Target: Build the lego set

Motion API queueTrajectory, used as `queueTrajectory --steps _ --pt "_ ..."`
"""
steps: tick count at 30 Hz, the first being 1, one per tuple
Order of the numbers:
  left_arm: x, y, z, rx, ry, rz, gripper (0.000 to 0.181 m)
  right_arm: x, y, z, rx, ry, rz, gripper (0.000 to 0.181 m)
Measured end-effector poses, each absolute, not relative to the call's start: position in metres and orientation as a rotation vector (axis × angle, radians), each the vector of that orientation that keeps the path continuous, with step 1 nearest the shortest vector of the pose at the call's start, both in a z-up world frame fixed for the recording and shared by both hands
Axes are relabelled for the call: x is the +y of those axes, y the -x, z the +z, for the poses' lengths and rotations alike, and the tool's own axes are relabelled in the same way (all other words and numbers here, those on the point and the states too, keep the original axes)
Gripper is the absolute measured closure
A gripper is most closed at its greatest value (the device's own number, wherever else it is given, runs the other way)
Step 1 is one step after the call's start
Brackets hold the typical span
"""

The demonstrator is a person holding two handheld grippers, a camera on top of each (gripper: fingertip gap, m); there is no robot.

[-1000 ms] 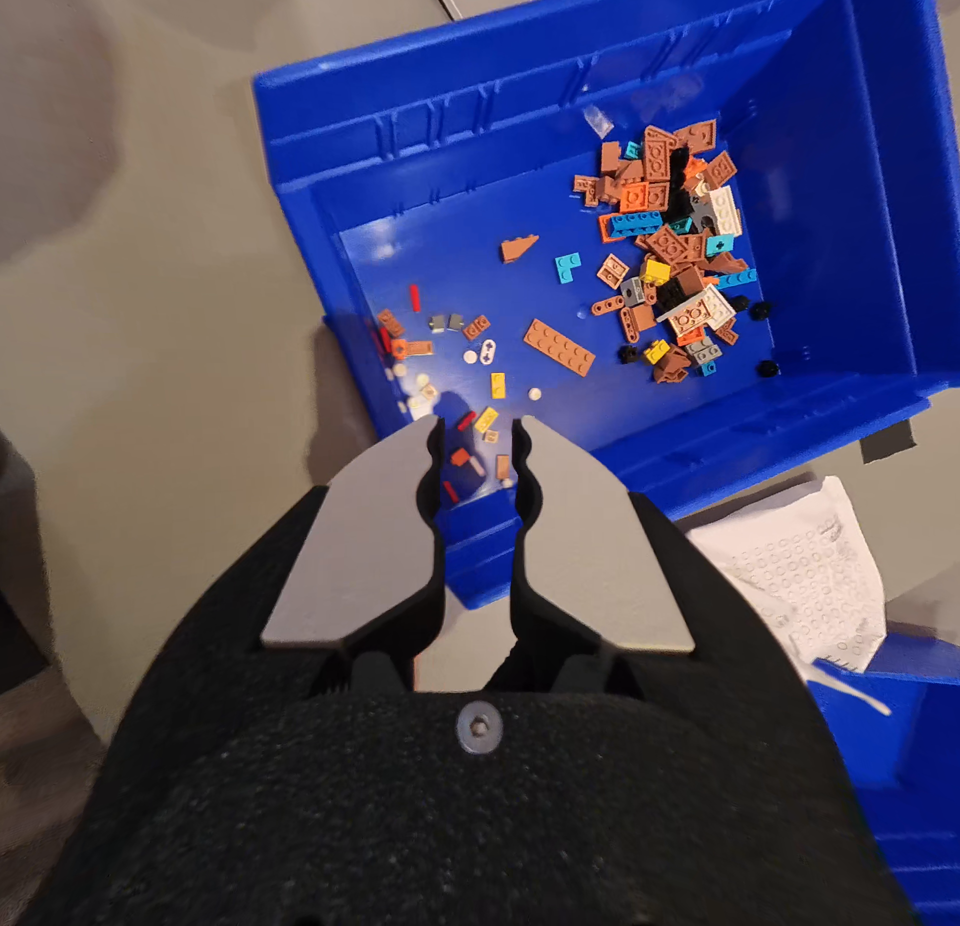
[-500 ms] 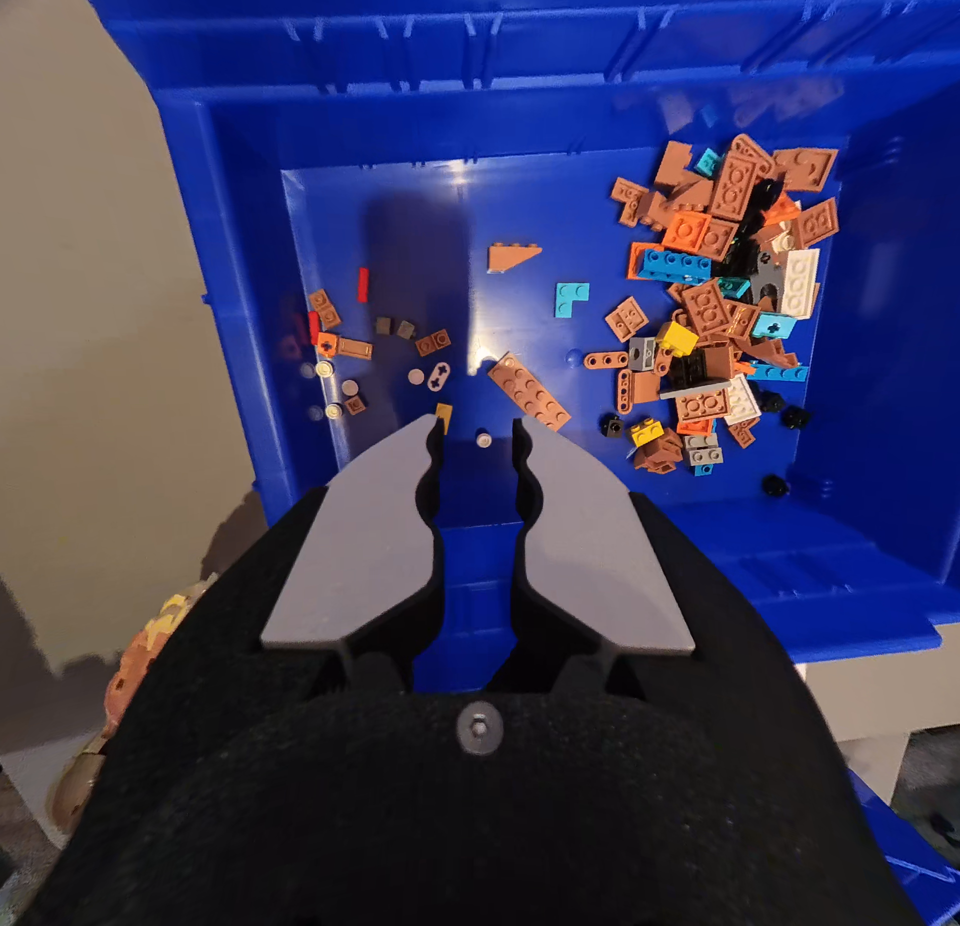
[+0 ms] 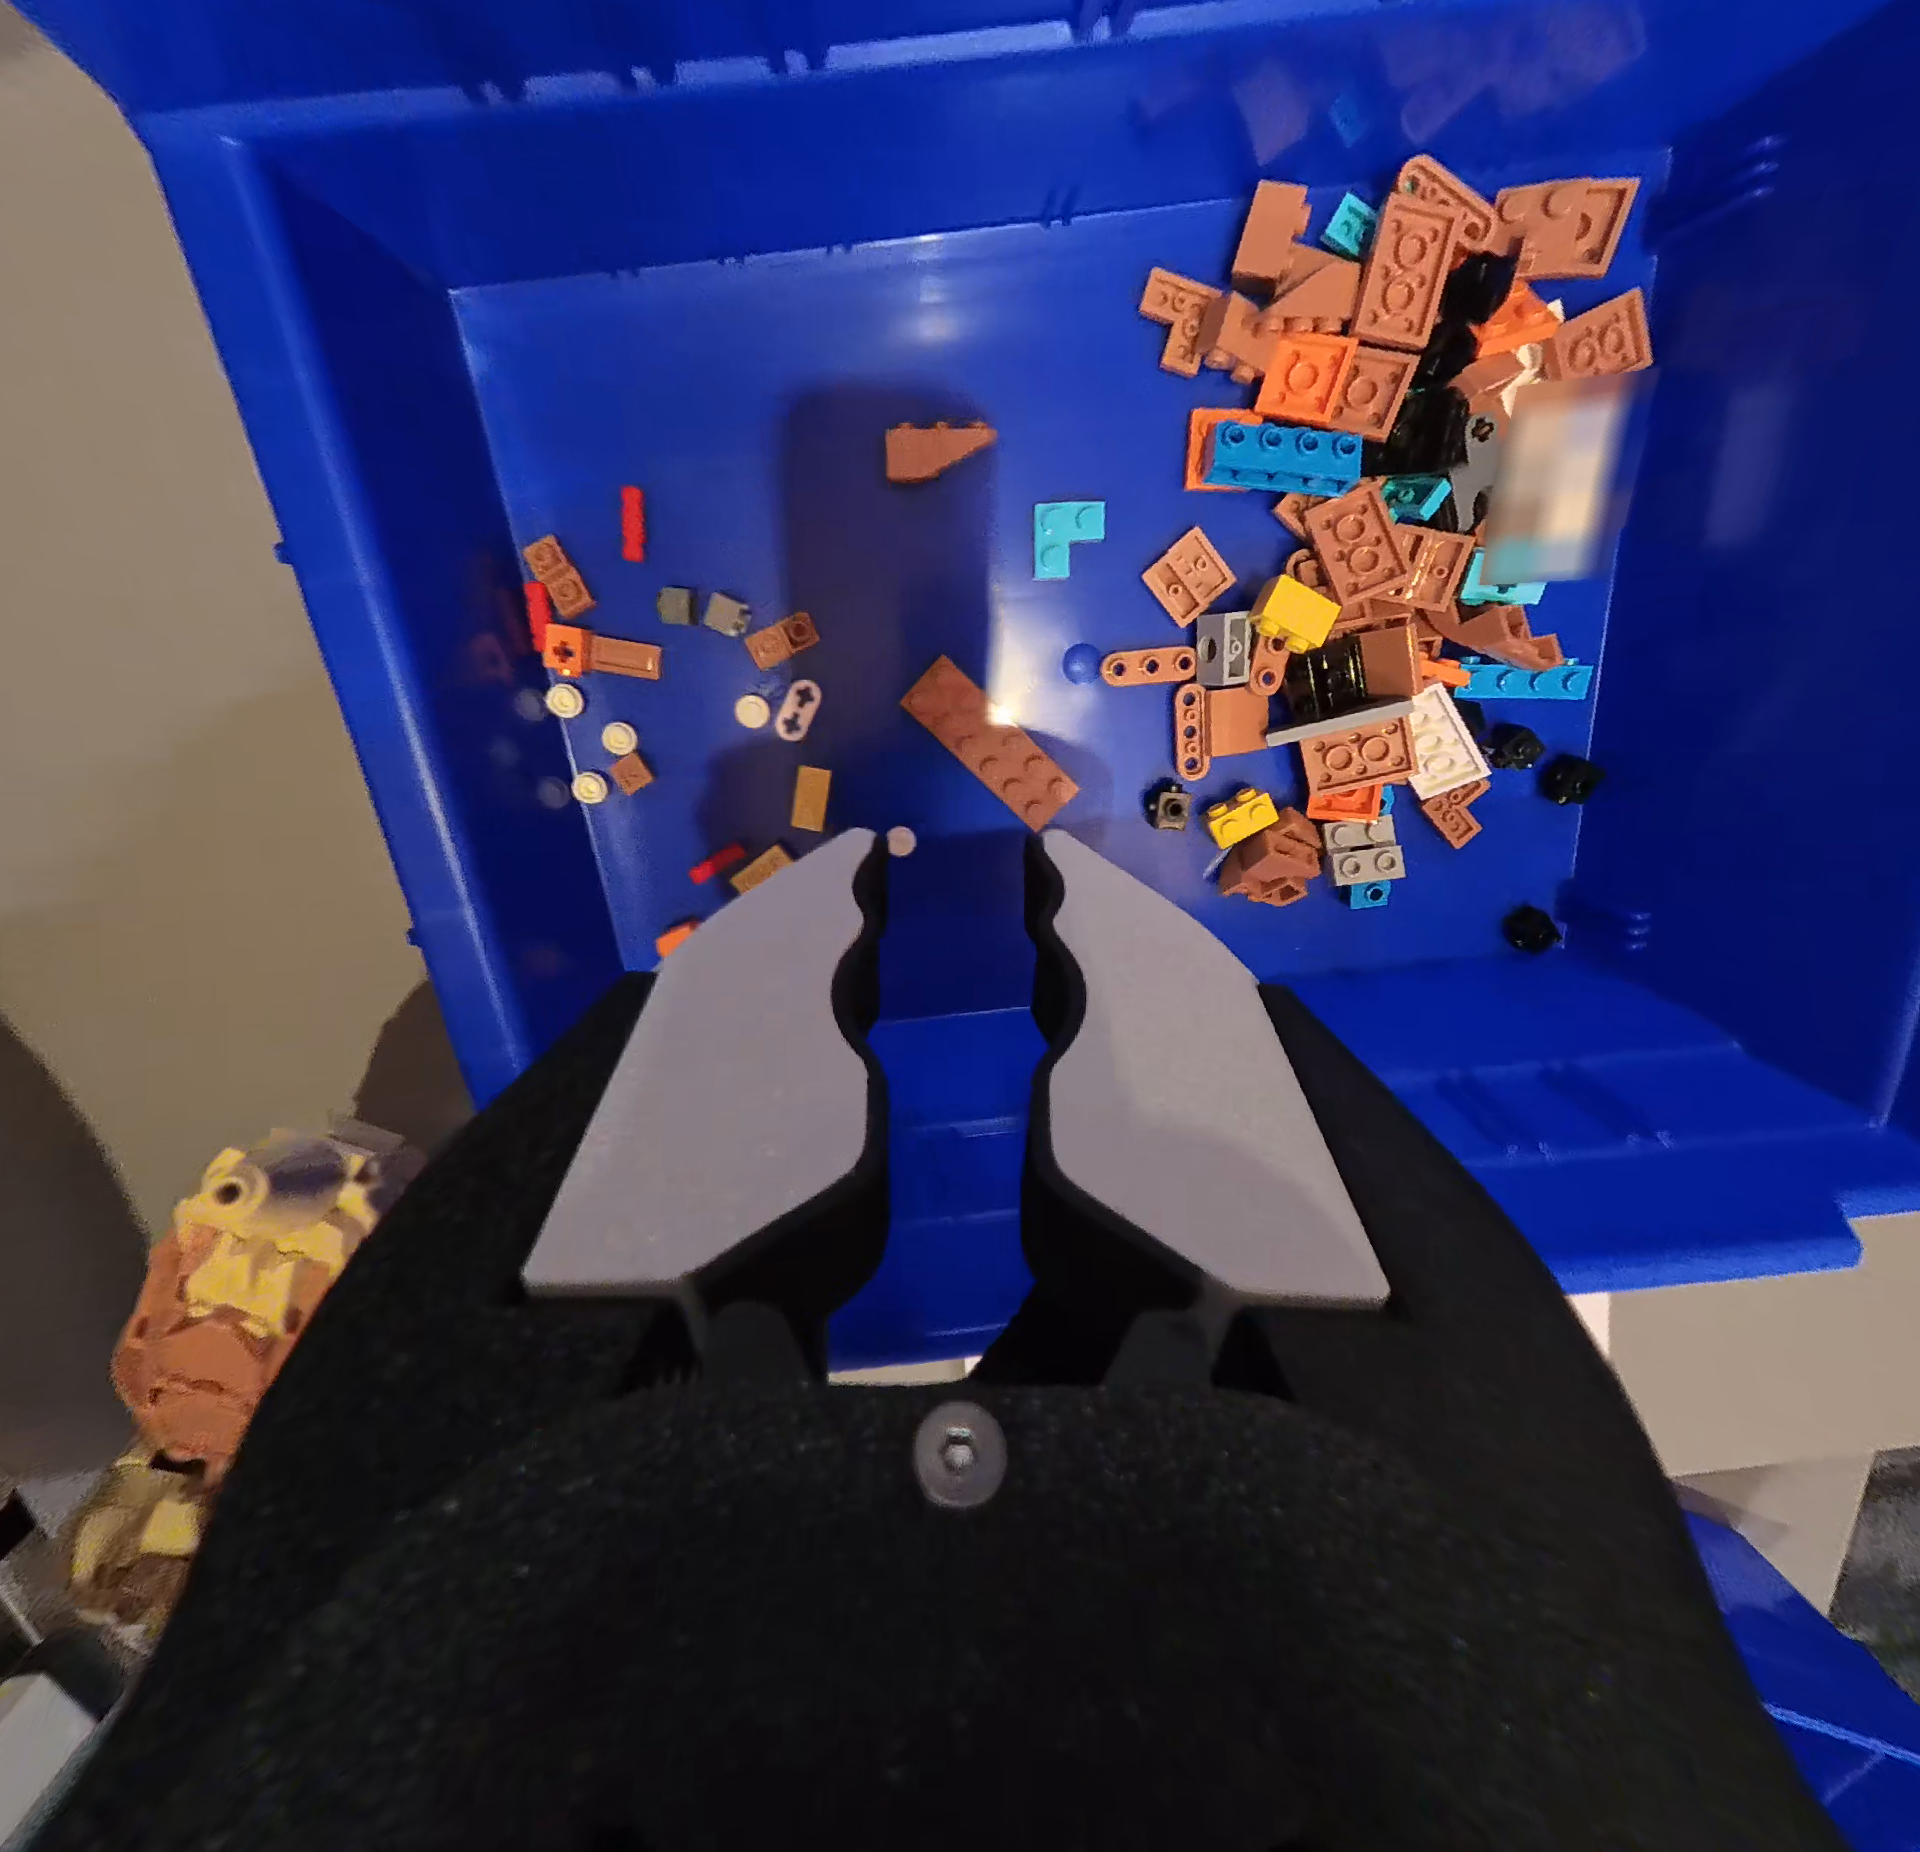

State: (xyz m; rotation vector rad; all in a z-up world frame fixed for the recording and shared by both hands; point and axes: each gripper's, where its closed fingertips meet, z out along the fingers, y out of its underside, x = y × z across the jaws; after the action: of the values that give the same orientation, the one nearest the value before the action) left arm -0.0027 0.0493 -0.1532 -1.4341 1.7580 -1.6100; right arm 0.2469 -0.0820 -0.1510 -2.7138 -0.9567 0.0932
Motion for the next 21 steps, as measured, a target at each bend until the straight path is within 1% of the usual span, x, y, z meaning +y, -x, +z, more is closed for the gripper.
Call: queueTrajectory --steps 11,21 --pt "0.048 0.004 -0.153 1.762 1.426 -1.595 0.156 -0.084 -0.266 -0.144 -0.852 2.717 0.002 0.157" --pt "0.048 0.004 -0.154 1.768 1.428 -1.583 0.156 -0.096 -0.265 -0.139 -0.827 2.702 -0.037 0.157"
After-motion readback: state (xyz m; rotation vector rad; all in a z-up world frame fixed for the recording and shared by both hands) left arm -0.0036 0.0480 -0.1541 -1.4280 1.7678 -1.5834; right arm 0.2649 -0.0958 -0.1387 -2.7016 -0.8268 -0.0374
